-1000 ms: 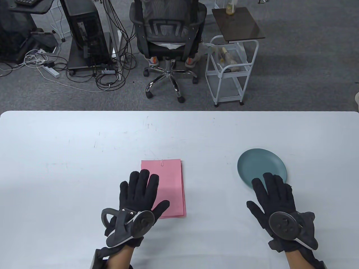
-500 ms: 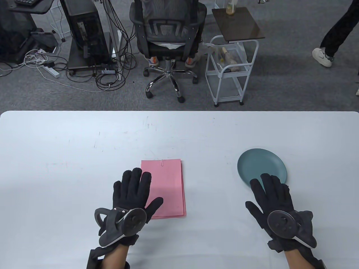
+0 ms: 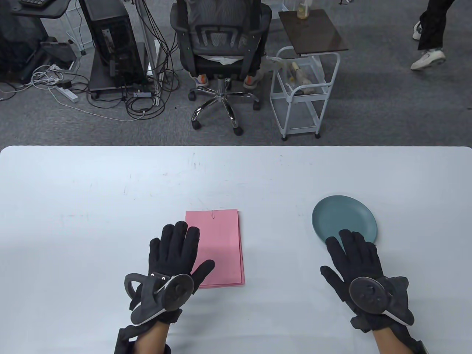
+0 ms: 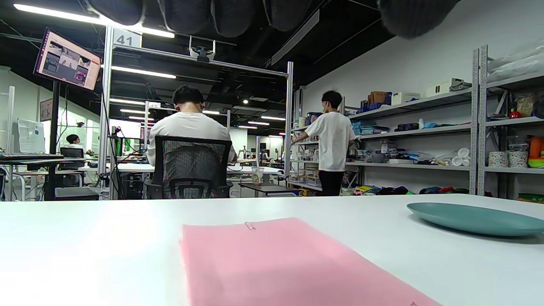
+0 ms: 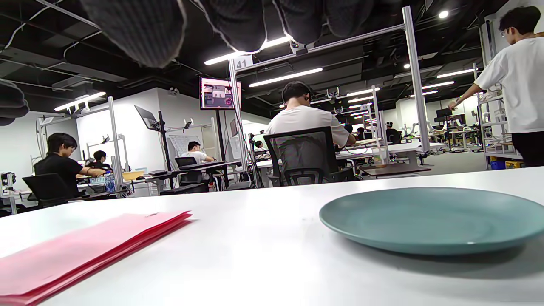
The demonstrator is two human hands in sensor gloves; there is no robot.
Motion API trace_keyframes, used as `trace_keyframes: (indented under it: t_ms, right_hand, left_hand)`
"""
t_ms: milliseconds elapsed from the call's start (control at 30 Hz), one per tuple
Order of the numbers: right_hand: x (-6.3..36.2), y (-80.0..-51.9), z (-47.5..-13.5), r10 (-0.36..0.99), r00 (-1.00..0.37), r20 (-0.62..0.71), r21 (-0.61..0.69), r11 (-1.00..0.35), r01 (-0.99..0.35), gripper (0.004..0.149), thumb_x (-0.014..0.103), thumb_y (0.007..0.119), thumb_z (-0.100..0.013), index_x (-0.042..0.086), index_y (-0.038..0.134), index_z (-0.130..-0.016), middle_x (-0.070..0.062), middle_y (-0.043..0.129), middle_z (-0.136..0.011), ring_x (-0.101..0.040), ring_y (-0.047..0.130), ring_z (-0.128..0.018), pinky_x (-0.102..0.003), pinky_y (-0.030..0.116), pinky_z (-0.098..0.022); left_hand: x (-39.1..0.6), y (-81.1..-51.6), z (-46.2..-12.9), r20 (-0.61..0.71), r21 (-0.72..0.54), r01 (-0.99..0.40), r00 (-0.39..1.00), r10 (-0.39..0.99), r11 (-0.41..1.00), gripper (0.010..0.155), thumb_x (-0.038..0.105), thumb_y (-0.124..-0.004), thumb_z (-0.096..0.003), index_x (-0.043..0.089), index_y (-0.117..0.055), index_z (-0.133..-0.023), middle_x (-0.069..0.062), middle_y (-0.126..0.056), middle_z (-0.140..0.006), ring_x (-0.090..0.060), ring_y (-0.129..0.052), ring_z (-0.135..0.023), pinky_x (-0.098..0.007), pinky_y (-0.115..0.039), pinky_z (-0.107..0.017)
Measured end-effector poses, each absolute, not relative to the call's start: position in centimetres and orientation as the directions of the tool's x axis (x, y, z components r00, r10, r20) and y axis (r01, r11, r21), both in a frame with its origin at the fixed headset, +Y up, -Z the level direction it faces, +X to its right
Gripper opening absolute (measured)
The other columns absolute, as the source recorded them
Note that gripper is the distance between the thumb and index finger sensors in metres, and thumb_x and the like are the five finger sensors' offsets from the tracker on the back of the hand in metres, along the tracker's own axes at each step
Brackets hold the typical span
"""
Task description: Pinch and push to attach paper clips
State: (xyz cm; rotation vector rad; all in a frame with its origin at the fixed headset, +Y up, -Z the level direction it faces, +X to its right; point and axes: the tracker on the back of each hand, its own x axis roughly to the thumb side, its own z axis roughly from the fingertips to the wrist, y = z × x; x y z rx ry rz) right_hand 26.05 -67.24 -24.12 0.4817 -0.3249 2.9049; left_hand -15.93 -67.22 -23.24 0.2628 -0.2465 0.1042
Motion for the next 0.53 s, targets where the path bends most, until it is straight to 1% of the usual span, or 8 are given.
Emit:
trace_keyframes:
  t_ms: [167,333,533]
  right_hand:
    - [25.99,-67.3,-24.14,0.152,-0.928,0.339,-0.174,-0.96,-0.221,0.07,0.054,0.064,-0.059,0.022,0.046,-0.119,-0.019,0.039,-0.124,-0.046,0.038,-0.111,-0.061,0.032,-0.078]
    - [25.95,-67.21,-24.01,0.144,-0.928,0.344,-0.185,-0.959,-0.217,0.07,0.054,0.064,-0.059,0.022,0.047,-0.119,-0.019,0.039,-0.123,-0.046,0.039,-0.111,-0.061,0.032,-0.078]
    - [25.74,-67.52,-24.09,0.143,-0.926,0.349,-0.161,-0.964,-0.21,0.07,0.054,0.065,-0.059,0.021,0.048,-0.118,-0.019,0.04,-0.123,-0.046,0.039,-0.111,-0.061,0.032,-0.078]
  left_hand:
    - [-15.9,-67.26,-23.3,0.254,0.239,-0.139,0.964,0.076,0.961,0.083,0.067,-0.063,-0.0599,0.019,-0.039,-0.123,-0.018,-0.043,-0.127,-0.047,-0.043,-0.116,-0.071,-0.046,-0.077]
    - [-15.51,-67.42,-23.37,0.26,0.225,-0.117,0.964,0.056,0.967,0.083,0.066,-0.063,-0.0599,0.018,-0.039,-0.123,-0.018,-0.044,-0.127,-0.047,-0.043,-0.116,-0.071,-0.047,-0.077]
    - [-15.31,-67.59,-23.49,0.262,0.205,-0.104,0.964,0.047,0.973,0.082,0.066,-0.063,-0.0599,0.018,-0.04,-0.123,-0.018,-0.045,-0.127,-0.047,-0.045,-0.115,-0.07,-0.048,-0.077]
